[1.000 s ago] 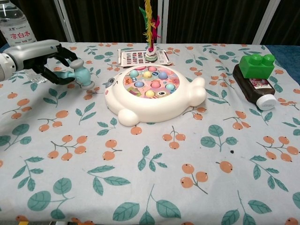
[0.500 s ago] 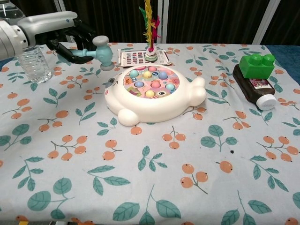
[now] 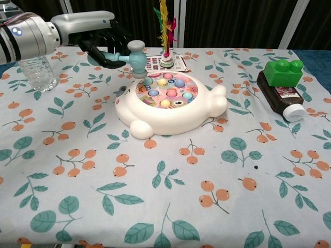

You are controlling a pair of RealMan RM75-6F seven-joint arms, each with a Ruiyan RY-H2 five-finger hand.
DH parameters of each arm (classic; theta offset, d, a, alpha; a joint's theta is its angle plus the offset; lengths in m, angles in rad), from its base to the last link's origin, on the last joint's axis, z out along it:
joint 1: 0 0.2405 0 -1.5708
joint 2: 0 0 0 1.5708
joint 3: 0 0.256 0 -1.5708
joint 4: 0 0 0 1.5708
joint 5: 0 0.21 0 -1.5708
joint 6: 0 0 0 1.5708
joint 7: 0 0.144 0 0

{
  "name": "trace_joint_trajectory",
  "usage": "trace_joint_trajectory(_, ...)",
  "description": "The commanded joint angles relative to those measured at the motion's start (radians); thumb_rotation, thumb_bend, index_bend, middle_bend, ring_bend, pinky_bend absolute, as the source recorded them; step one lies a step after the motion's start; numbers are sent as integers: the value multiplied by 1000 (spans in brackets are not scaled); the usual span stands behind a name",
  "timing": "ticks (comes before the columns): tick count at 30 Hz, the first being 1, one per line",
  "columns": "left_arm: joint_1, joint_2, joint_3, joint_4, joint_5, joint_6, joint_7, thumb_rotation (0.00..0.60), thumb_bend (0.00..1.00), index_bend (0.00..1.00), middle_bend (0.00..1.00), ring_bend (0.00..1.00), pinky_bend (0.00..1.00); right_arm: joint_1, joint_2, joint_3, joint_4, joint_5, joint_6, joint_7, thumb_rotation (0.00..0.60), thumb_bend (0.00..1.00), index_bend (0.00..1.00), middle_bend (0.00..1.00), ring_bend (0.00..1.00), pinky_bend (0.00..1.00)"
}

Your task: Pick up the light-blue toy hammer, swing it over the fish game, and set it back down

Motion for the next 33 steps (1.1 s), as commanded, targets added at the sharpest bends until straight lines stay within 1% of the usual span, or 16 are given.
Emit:
trace_joint_trajectory(1, -16, -8, -10, 3, -30, -26, 33, 600, 483, 633, 607, 461, 467, 2, 0, 1, 0, -1, -3, 0, 600, 187, 0, 115, 0, 0)
trace_joint_trajectory(9, -33, -26, -32, -7, -68, -25, 102, 600, 489, 640, 609, 462, 470, 0, 1, 3, 3, 3, -3, 5, 600, 187, 0, 115, 0, 0)
trace_joint_trajectory(17, -50, -70, -17, 27, -91, -57, 184, 600, 490, 642, 609, 462, 470, -4, -2, 3, 12, 8, -4, 13, 600, 187, 0, 115, 0, 0)
trace_joint_trajectory(21, -49, -65, -21, 17, -103, -55, 185, 600, 489, 643, 609, 461, 470, -5, -2, 4, 14, 6, 0, 16, 600, 187, 0, 115, 0, 0)
trace_joint_trajectory(26, -39, -26, -37, -22, -118, -46, 150, 600, 489, 643, 609, 461, 470, -7, -4, 5, 18, 6, 2, 19, 600, 187, 0, 115, 0, 0)
trace_joint_trajectory(29, -38, -19, -34, -26, -122, -53, 145, 600, 489, 642, 609, 462, 470, -5, -6, 5, 20, 6, -2, 21, 600, 187, 0, 115, 0, 0)
trace_joint_trajectory(33, -39, -37, -21, -10, -123, -65, 146, 600, 489, 643, 609, 461, 470, -3, -7, 6, 21, 8, -7, 22, 600, 187, 0, 115, 0, 0)
